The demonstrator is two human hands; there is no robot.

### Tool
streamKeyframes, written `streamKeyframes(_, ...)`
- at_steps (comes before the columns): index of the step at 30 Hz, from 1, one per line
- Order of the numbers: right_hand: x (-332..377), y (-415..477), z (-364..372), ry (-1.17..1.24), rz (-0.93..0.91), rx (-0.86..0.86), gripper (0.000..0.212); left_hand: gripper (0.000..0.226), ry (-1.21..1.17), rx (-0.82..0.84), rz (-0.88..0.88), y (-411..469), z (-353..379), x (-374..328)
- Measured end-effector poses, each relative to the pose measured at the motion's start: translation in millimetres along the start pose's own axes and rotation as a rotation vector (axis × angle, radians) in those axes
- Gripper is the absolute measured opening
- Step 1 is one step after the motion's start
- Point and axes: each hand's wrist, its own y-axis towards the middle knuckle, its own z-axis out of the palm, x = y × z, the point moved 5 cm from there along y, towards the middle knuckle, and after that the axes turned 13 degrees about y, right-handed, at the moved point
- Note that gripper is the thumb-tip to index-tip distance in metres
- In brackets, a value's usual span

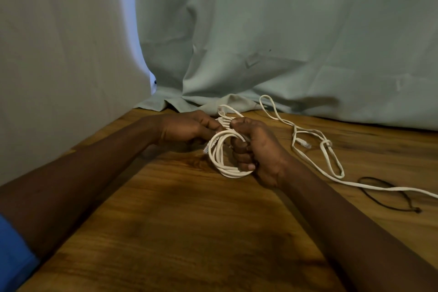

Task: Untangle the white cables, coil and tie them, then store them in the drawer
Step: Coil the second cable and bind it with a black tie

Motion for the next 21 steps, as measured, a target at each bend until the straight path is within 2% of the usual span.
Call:
streamKeyframes(3, -2, 2, -1, 0.016, 0.046, 0.012, 0.038, 0.020, -0.049, -0.001, 0.008, 1, 2, -4)
streamKeyframes(6, -5, 2, 1, 0.036, 0.102, 0.053, 0.050, 0.035, -0.155, -0.007, 0.011, 2, 1, 0)
streamKeyframes(10, -10, 1, 4, 0.045, 0.164, 0.104, 0.066, 0.007, -0.283, 0.016, 0.021, 4, 7, 4)
streamKeyframes(16, -12, 4, 3, 0.138, 0.204, 0.163, 0.059, 0.022, -0.278, 0.082, 0.002, 2, 10, -2)
streamKeyframes(19, -11, 5, 0, 0.106, 0.165, 0.105, 0.062, 0.011, -0.271, 0.115, -0.018, 1, 14, -5)
streamKeyframes(21, -9, 5, -1, 0.062, 0.110, 0.053, 0.062, 0.015, -0.260, 0.110, -0.034, 1, 15, -5)
